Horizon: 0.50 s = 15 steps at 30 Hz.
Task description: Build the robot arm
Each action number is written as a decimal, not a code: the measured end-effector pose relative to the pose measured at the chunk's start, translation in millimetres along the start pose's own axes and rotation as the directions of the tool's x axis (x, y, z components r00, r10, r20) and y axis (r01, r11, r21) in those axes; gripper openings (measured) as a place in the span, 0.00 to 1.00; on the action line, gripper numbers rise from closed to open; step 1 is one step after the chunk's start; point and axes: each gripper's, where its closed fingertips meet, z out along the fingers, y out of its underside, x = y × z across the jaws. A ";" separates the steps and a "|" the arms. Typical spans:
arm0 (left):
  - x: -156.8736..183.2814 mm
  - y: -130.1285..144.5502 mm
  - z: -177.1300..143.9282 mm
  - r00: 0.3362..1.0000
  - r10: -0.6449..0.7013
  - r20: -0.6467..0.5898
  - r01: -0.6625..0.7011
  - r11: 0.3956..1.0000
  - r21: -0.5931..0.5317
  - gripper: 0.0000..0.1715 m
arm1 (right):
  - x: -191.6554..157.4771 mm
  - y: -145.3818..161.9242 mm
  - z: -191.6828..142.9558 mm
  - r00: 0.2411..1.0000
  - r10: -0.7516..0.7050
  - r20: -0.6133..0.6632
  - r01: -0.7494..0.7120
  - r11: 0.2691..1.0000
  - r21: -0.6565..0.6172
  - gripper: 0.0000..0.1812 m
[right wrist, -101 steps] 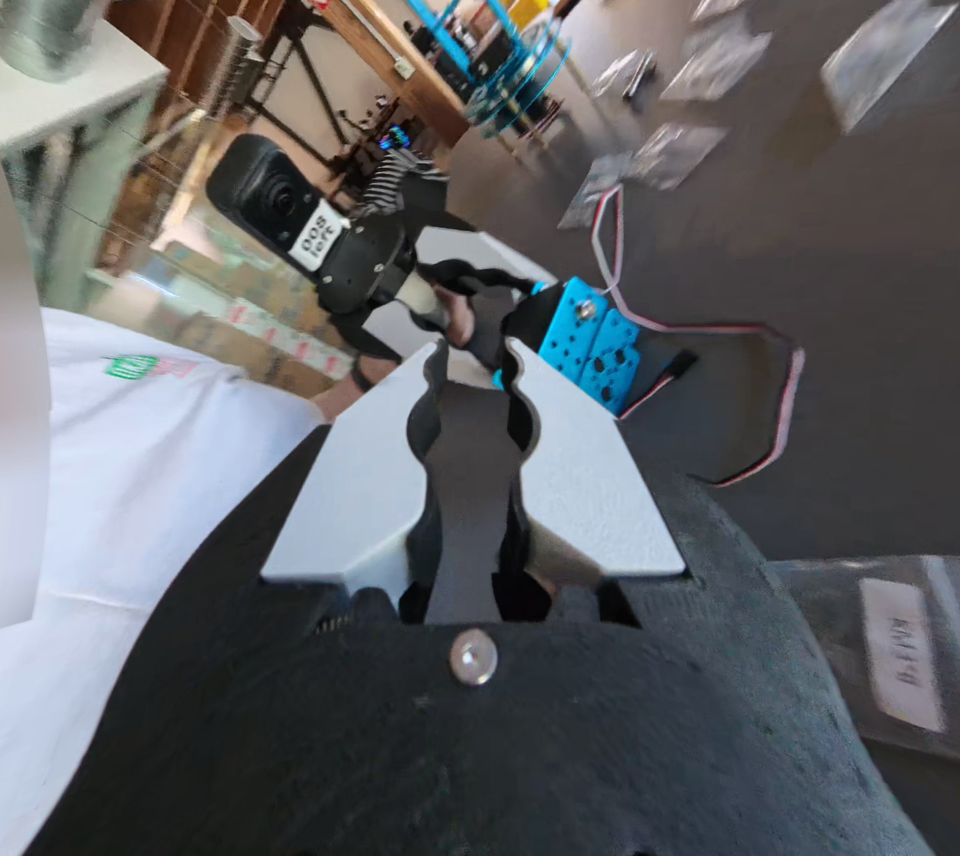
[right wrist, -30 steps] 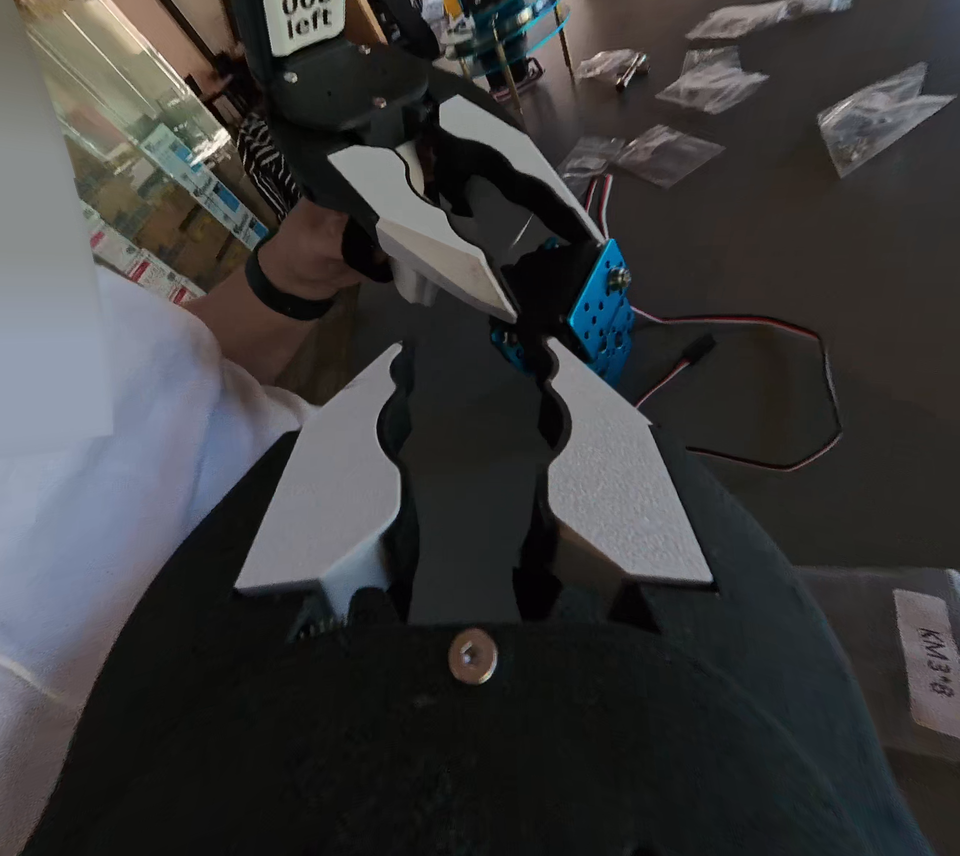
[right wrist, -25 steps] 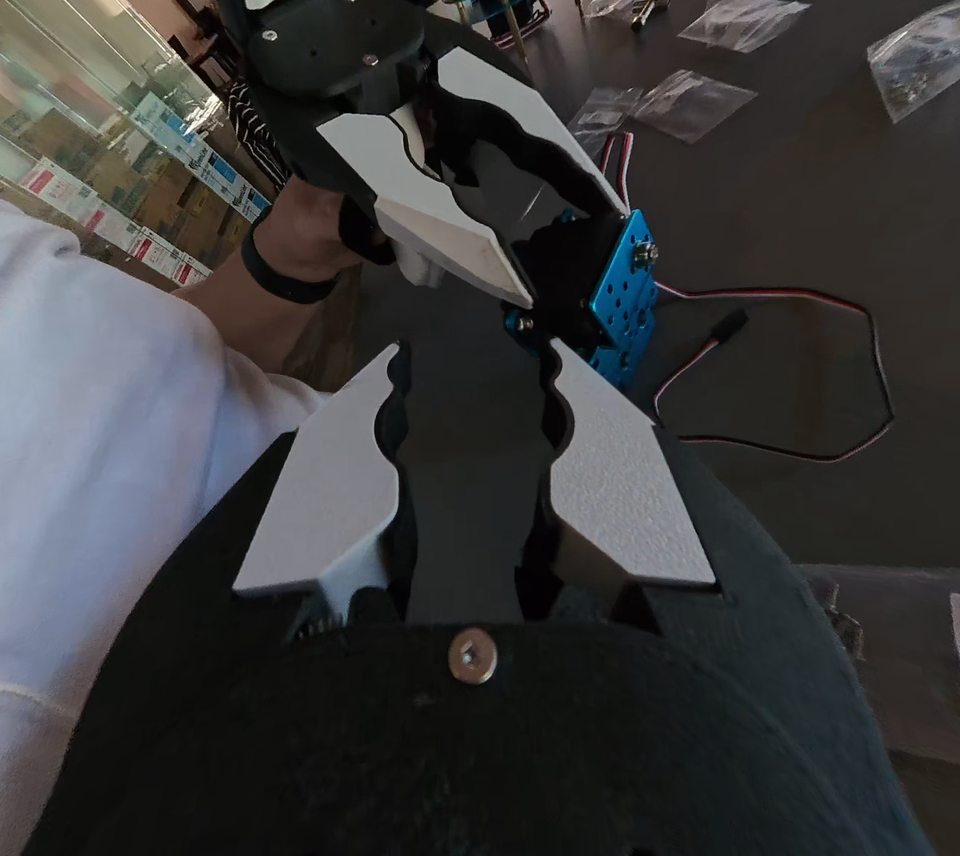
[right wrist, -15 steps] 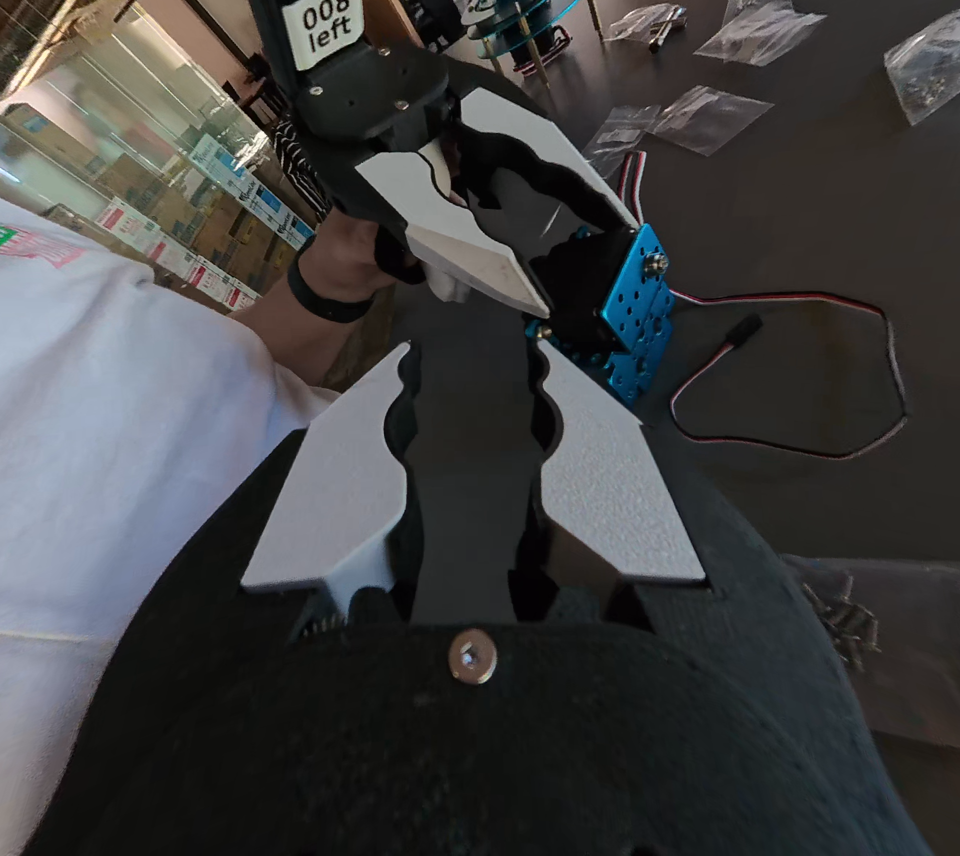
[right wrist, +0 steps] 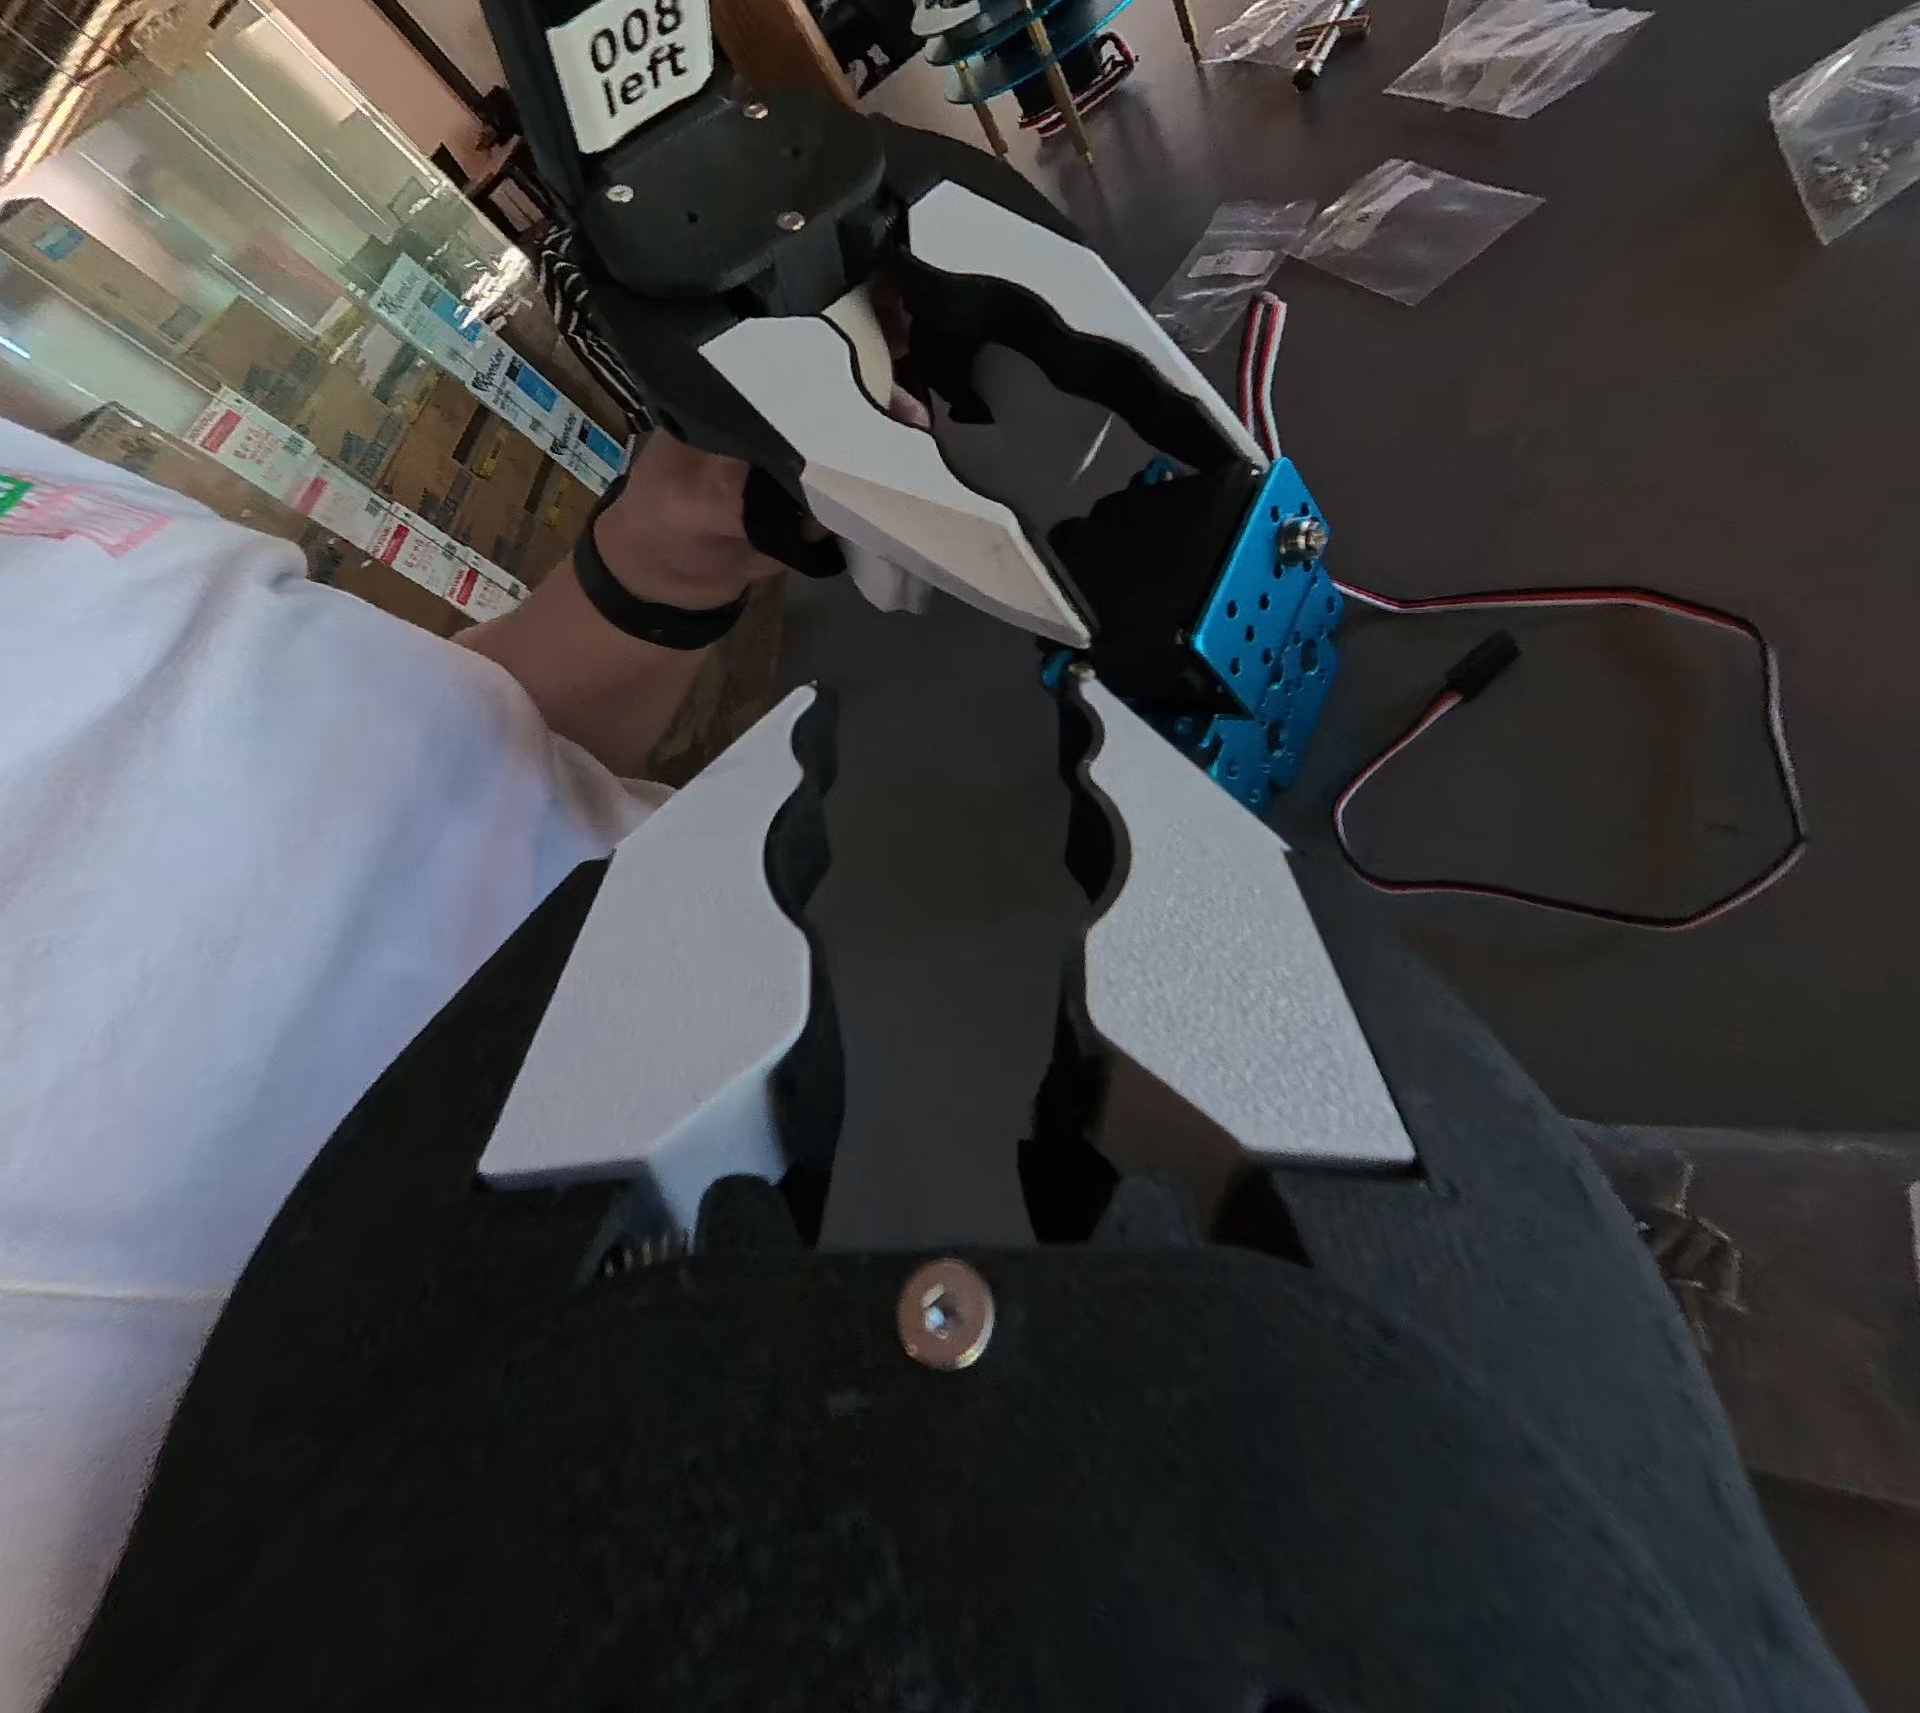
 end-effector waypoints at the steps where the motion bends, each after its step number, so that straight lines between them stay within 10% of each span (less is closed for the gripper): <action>1: 0.1 0.0 0.0 1.000 0.001 0.000 -0.001 1.000 -0.001 0.28 | 3.4 1.3 0.7 1.000 0.000 -0.016 0.000 1.000 -0.006 0.24; 15: -0.5 0.0 -1.8 1.000 -0.012 -0.012 0.012 1.000 0.005 0.24 | 4.5 2.0 -2.0 0.999 0.047 0.000 -0.047 0.999 -0.003 0.20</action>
